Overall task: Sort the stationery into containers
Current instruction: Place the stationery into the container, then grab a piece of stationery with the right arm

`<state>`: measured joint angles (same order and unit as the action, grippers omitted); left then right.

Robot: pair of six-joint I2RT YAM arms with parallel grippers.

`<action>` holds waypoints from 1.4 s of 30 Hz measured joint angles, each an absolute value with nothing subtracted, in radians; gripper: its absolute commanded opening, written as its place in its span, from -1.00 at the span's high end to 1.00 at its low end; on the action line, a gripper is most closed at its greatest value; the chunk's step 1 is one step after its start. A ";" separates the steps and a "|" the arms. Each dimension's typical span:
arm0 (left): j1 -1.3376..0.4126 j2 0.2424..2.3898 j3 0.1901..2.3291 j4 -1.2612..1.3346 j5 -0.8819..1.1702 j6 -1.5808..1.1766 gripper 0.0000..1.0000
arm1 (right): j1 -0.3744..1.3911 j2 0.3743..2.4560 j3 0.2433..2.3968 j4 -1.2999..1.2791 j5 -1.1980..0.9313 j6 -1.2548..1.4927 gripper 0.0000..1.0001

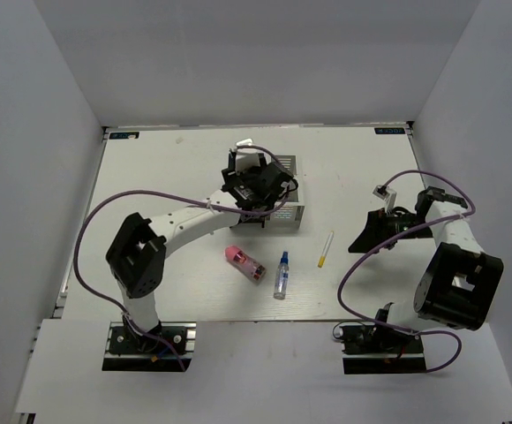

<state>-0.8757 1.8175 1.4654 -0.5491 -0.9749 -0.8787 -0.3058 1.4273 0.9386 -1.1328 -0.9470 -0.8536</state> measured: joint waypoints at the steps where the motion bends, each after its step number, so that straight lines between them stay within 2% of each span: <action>1: -0.877 1.805 1.468 -0.544 -0.974 -0.870 -0.51 | -0.305 1.425 0.941 -1.119 -0.934 -0.826 -0.81; 9: -0.891 1.627 1.451 -0.469 -0.892 -0.817 -0.51 | -0.259 1.419 0.939 -0.998 -0.816 -0.653 -0.81; 18: -0.897 1.143 1.148 -0.447 -0.844 -0.843 -0.51 | -0.132 1.366 0.865 -0.778 -0.707 -0.425 -0.81; 23: -0.897 1.026 1.077 -0.525 -0.822 -0.858 -0.51 | -0.086 1.349 0.842 -0.644 -0.680 -0.293 -0.51; 27: -0.897 0.955 0.972 -0.584 -0.795 -0.893 -0.51 | -0.027 1.351 0.828 -0.563 -0.583 -0.176 -0.19; 28: -0.897 0.927 0.938 -0.601 -0.786 -0.906 -0.51 | -0.004 1.357 0.828 -0.548 -0.555 -0.146 -0.16; 34: -0.897 0.768 0.805 -0.666 -0.740 -0.972 -0.51 | 0.114 1.435 0.828 -0.492 -0.405 0.021 -0.22; 37: -0.897 0.754 0.794 -0.679 -0.721 -0.991 -0.51 | 0.163 1.456 0.828 -0.479 -0.331 0.079 -0.30; 42: -0.897 0.760 0.771 -0.680 -0.700 -1.003 -0.51 | 0.221 1.485 0.828 -0.468 -0.196 0.152 -0.30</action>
